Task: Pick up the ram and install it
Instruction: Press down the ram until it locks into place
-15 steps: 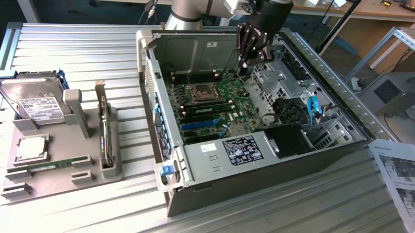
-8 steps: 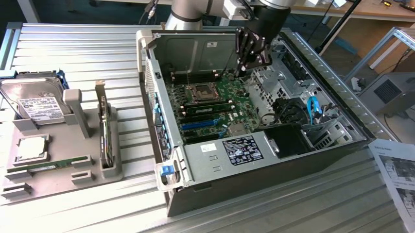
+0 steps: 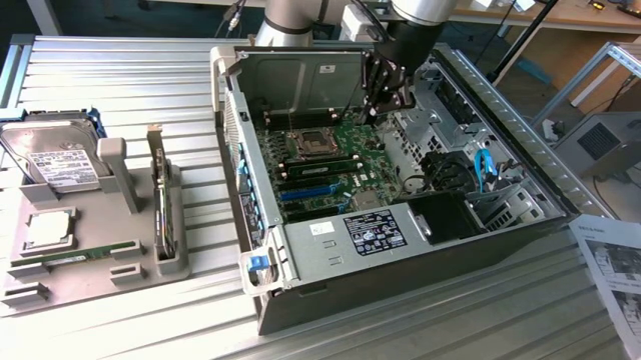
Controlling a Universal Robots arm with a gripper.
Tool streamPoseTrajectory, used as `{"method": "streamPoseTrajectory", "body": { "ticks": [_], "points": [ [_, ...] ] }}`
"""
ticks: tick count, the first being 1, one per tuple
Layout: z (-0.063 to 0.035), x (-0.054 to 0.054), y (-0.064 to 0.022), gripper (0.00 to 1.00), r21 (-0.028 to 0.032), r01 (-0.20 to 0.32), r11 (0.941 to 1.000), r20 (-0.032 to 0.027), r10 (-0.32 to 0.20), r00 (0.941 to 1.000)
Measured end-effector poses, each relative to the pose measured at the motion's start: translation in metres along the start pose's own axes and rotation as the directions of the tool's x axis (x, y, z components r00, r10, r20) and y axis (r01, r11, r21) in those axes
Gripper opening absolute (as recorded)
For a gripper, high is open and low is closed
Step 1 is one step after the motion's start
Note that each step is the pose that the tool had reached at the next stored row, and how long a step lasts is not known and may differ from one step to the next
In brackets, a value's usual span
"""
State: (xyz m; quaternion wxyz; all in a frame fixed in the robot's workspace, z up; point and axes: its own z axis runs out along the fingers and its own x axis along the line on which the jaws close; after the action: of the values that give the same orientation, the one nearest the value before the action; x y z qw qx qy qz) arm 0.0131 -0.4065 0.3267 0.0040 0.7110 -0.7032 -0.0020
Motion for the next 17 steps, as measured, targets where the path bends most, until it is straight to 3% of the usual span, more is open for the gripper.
{"method": "streamPoseTrajectory", "body": {
  "ticks": [17],
  "points": [
    [0.0251,0.0,-0.002,0.11,0.0002,-0.001,1.0,0.0131,0.001,0.9999]
  ]
}}
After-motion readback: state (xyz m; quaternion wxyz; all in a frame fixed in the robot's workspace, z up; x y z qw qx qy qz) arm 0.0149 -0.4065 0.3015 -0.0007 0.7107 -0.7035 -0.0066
